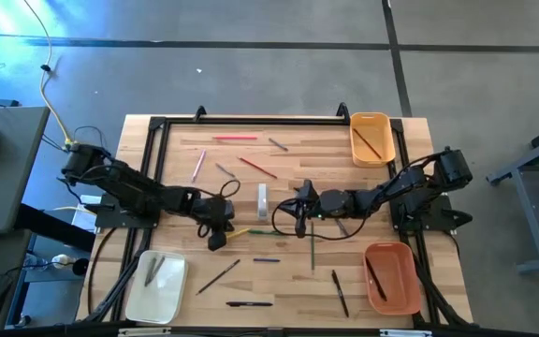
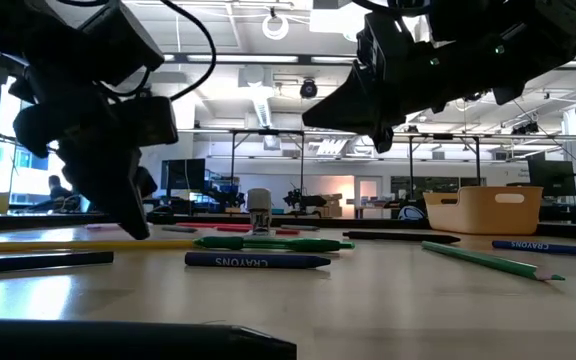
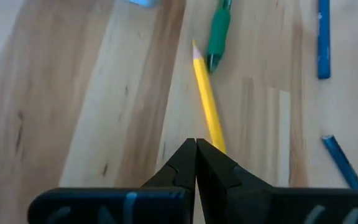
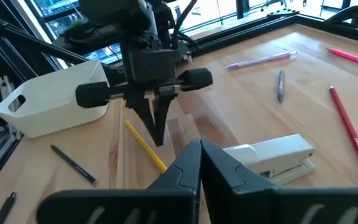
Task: Sort crayons/erasers/pens/pencils in bins
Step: Put the yellow pencil into the yellow bin
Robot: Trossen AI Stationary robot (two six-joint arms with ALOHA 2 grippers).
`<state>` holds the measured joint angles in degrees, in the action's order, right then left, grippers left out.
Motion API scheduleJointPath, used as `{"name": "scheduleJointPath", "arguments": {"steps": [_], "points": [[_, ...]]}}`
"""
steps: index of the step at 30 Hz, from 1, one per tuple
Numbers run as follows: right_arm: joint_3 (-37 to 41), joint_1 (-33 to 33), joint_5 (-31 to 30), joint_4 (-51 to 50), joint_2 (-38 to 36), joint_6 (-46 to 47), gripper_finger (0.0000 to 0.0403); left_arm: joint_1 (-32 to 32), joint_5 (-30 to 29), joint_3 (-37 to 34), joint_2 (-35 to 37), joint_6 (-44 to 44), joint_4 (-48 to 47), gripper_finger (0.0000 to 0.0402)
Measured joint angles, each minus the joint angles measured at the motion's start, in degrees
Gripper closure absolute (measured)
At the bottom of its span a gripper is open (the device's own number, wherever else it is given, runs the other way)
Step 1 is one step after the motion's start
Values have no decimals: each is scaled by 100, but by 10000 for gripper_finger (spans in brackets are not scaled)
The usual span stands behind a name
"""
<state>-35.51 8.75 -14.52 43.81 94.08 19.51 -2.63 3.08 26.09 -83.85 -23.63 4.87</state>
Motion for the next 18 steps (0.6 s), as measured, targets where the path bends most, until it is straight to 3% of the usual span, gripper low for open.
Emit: {"name": "scheduleJointPath", "arguments": {"steps": [9,13,18], "points": [[0,-2,0,-28,0,-39,402,-537,120,2,1052,-942,-1328,395],[0,-9,-2,-26,0,-158,402,-1000,-64,2,1440,-1535,-2140,367],[0,-11,-2,-26,0,-199,402,-1686,-606,2,1437,-2156,-2529,319]]}}
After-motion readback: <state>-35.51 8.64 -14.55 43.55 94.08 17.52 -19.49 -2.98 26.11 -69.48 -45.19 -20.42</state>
